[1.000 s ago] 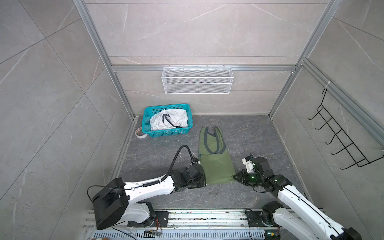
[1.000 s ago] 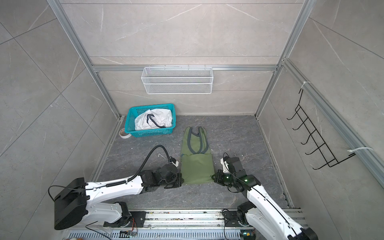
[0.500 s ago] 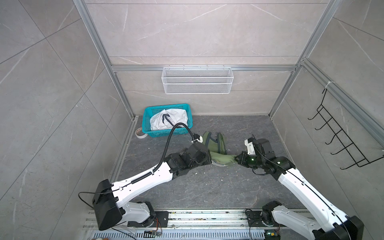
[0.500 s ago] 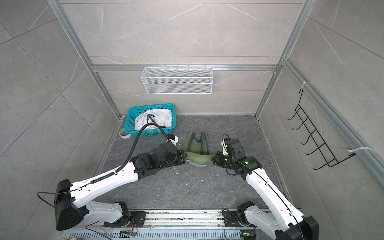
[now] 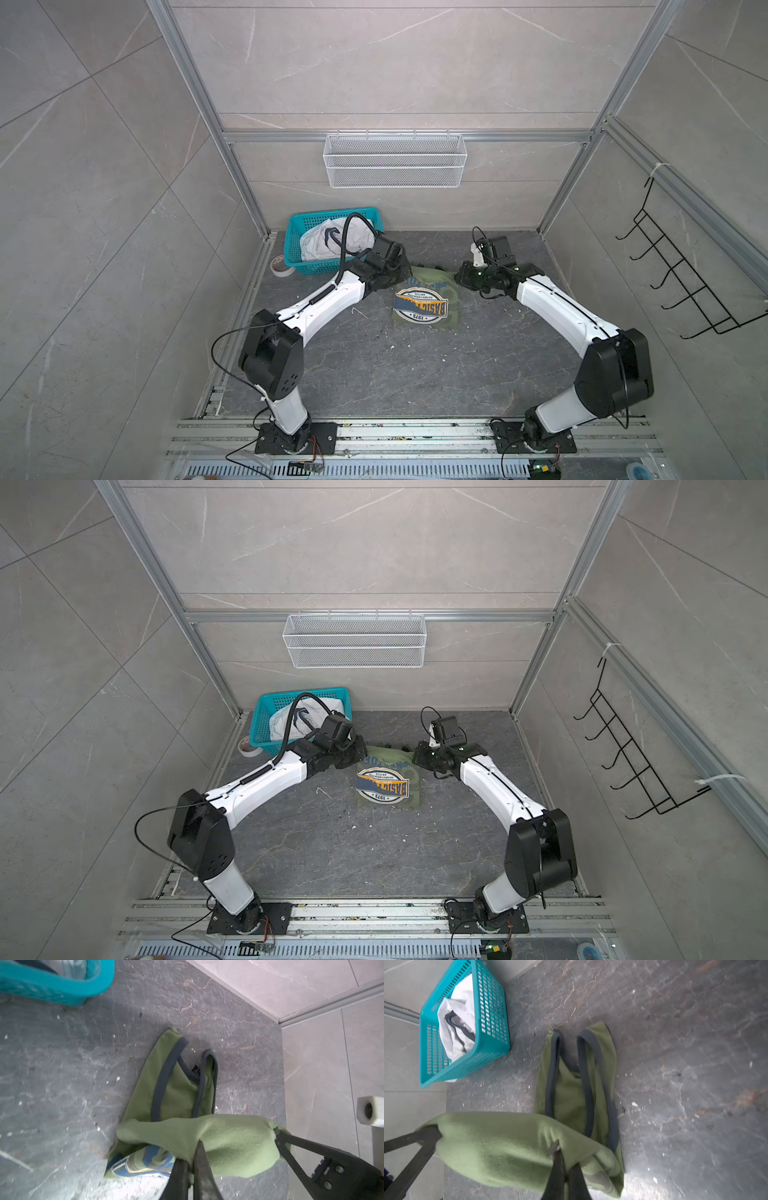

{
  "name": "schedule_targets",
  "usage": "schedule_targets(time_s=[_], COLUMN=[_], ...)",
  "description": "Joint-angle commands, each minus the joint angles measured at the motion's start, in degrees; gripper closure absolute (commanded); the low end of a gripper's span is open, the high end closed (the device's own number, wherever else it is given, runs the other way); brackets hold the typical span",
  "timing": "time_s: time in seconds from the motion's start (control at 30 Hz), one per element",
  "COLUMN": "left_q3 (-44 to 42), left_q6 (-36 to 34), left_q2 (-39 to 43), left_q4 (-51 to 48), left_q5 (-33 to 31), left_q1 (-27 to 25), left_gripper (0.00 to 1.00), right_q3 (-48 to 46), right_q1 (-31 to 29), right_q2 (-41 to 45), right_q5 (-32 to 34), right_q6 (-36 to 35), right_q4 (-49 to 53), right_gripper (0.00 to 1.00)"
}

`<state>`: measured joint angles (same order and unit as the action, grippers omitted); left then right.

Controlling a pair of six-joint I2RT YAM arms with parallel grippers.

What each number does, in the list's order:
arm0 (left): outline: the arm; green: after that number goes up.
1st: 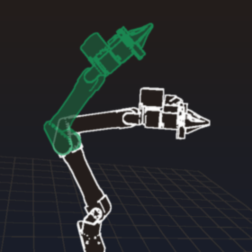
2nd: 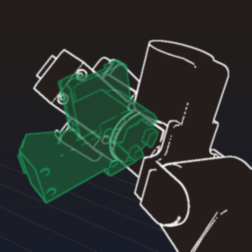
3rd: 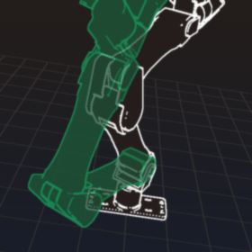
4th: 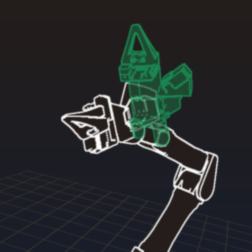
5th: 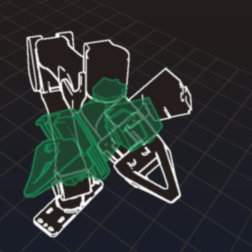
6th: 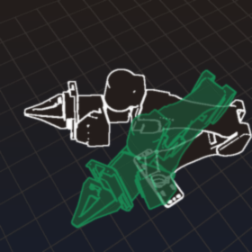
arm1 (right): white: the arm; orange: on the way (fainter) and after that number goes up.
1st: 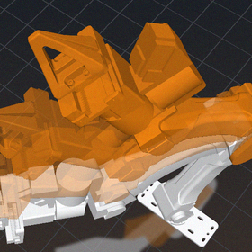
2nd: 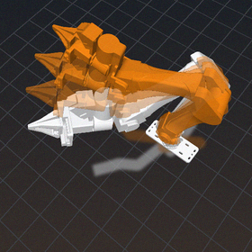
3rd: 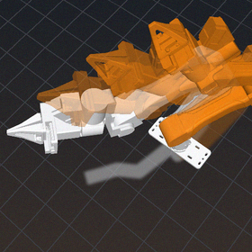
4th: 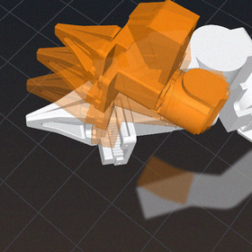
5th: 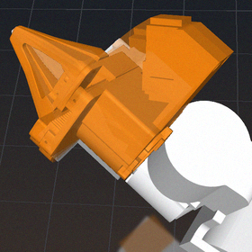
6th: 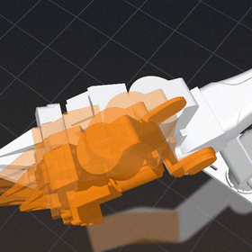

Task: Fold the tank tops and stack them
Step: 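Lift the folded end and fold it over the straps away from the robot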

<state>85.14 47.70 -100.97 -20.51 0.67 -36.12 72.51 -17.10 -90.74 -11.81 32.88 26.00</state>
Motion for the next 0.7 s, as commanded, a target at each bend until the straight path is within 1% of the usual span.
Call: schedule_targets(time_s=[0.0, 0.17, 0.33, 0.43, 0.67], left_q3=[5.1, 11.2, 18.3, 20.8, 29.2], left_q6=[-1.7, -1.7, -2.9, -3.0, -4.0], left_q2=[-3.2, -9.7, -16.3, -19.3, -27.6], left_q4=[2.5, 2.3, -0.3, -0.5, -1.0], left_q5=[5.3, 7.8, 8.0, 7.7, 10.2], left_q1=[2.4, 4.3, 5.5, 6.3, 8.0], left_gripper=[1.00, 1.00, 0.98, 0.97, 0.95], right_q3=[4.4, 9.5, 12.8, 14.3, 19.3], right_q1=[1.2, 1.8, 2.7, 3.3, 4.2], right_q2=[-2.9, -7.9, -13.2, -16.0, -23.5], right_q5=[0.1, 0.2, 0.2, -0.3, 0.8], right_q6=[-1.1, -1.3, -1.9, -2.5, -3.7], right_q4=[-1.9, -1.6, -2.1, -3.2, -4.2], right_gripper=[1.00, 1.00, 1.00, 1.00, 1.00])
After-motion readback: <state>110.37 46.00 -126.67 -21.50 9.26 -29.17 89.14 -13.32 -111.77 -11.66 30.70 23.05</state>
